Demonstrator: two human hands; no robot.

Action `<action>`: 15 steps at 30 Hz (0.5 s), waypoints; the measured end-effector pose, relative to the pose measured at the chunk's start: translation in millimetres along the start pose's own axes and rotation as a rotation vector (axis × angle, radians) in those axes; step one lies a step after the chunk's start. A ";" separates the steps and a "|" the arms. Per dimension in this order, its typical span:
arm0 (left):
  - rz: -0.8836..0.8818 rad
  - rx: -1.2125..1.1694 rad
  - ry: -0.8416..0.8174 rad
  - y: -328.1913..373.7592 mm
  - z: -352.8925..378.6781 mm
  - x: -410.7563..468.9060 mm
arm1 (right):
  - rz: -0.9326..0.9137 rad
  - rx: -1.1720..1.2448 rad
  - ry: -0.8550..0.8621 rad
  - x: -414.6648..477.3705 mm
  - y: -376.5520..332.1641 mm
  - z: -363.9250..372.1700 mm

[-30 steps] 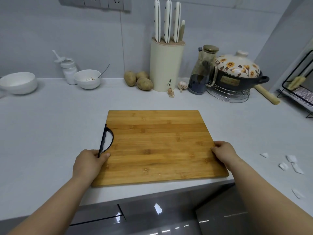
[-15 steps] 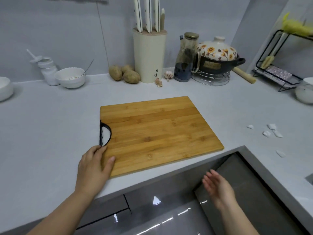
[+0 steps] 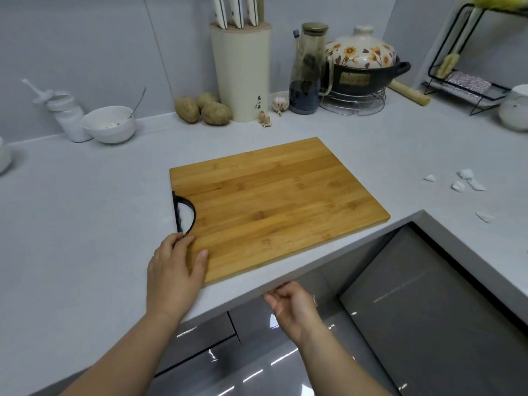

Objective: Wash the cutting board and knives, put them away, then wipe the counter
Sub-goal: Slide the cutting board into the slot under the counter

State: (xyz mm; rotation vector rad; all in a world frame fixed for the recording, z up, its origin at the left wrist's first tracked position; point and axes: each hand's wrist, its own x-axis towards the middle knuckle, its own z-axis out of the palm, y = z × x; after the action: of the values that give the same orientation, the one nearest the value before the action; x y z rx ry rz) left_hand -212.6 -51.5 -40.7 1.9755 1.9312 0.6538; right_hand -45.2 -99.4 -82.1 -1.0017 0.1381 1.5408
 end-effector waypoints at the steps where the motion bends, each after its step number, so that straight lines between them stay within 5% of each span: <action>1: 0.000 0.007 -0.003 0.3 0.1 0.2 | 0.008 -0.007 -0.006 0.2 2.2 -0.4; 15: 0.039 0.131 0.068 3.6 5.9 -1.7 | 0.044 0.024 -0.041 -3.1 10.4 0.7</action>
State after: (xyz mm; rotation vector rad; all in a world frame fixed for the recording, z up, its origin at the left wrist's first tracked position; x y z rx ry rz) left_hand -206.4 -52.7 -44.0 2.0998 2.0274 0.6273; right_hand -54.8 -104.0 -84.2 -0.9529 0.1501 1.5950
